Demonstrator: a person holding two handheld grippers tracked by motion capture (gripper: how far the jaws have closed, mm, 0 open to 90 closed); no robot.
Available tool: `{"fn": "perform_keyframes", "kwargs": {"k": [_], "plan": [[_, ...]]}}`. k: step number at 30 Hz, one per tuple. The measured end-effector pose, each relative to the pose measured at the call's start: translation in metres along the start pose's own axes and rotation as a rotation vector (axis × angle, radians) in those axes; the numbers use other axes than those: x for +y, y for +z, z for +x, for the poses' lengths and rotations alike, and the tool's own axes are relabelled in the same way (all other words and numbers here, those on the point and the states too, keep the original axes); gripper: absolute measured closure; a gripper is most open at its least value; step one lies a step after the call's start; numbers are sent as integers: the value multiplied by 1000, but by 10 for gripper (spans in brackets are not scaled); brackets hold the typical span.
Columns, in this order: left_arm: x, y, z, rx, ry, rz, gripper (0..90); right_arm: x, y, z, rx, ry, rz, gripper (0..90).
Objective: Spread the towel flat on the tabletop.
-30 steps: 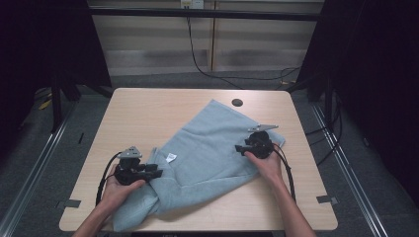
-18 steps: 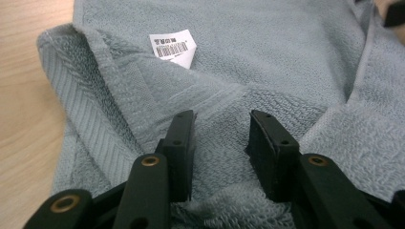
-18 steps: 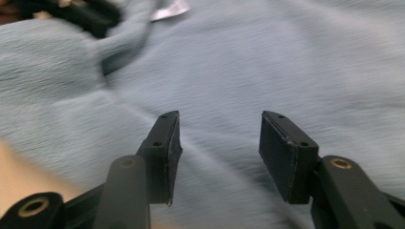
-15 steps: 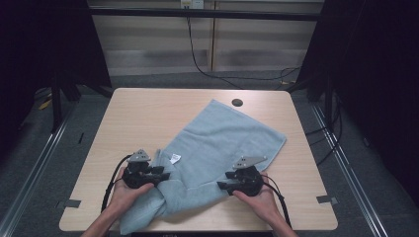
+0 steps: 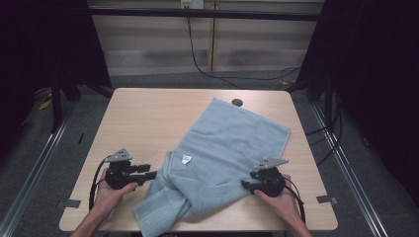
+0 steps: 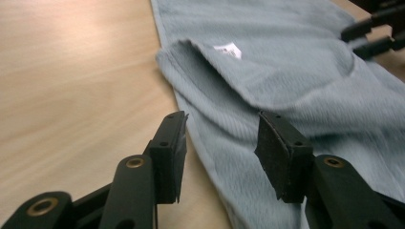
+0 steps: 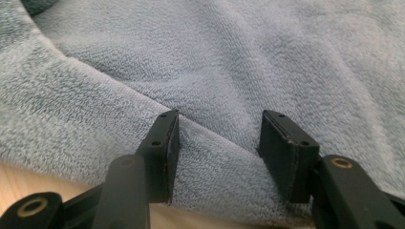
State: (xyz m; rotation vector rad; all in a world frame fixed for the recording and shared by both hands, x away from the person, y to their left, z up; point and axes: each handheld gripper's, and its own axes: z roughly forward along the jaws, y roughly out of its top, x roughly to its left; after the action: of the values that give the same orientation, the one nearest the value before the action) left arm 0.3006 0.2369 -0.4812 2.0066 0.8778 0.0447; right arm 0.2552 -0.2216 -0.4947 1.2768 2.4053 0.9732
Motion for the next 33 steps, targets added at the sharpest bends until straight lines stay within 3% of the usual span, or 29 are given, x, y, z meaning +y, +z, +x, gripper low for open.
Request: {"fn": "perform_keyframes", "kwargs": {"k": [3,5,7,11,16,17,19,21,23,25,26,29,33], "plan": [[-8,-3,-15,-49,44,24,539,1,-11,5,-2,15,-17,483],[-13,-3,-21,-105,48,28,539,9,-15,12,41,14,-72,497],[-18,-3,-27,-130,53,48,535,29,-14,26,91,-13,-113,498],[-21,4,-31,-152,55,70,469,71,7,61,211,-70,-155,500],[-23,12,-39,-171,104,125,441,107,46,107,353,-148,-120,456],[-23,13,-40,-167,119,136,455,110,52,112,363,-154,-112,451],[-23,14,-42,-170,132,145,564,118,70,122,399,-163,-85,448],[-24,15,-44,-167,173,164,666,121,83,127,411,-158,-60,472],[-24,17,-45,-180,189,176,790,119,92,131,439,-158,-37,593],[-24,17,-44,-177,189,180,883,115,91,133,407,-187,-38,795],[-24,17,-43,-180,183,176,887,112,86,132,388,-190,-65,836],[-22,13,-41,-179,165,148,894,106,59,119,326,-180,-125,852],[-20,10,-40,-157,163,142,896,88,10,86,248,-132,-192,853]]}}
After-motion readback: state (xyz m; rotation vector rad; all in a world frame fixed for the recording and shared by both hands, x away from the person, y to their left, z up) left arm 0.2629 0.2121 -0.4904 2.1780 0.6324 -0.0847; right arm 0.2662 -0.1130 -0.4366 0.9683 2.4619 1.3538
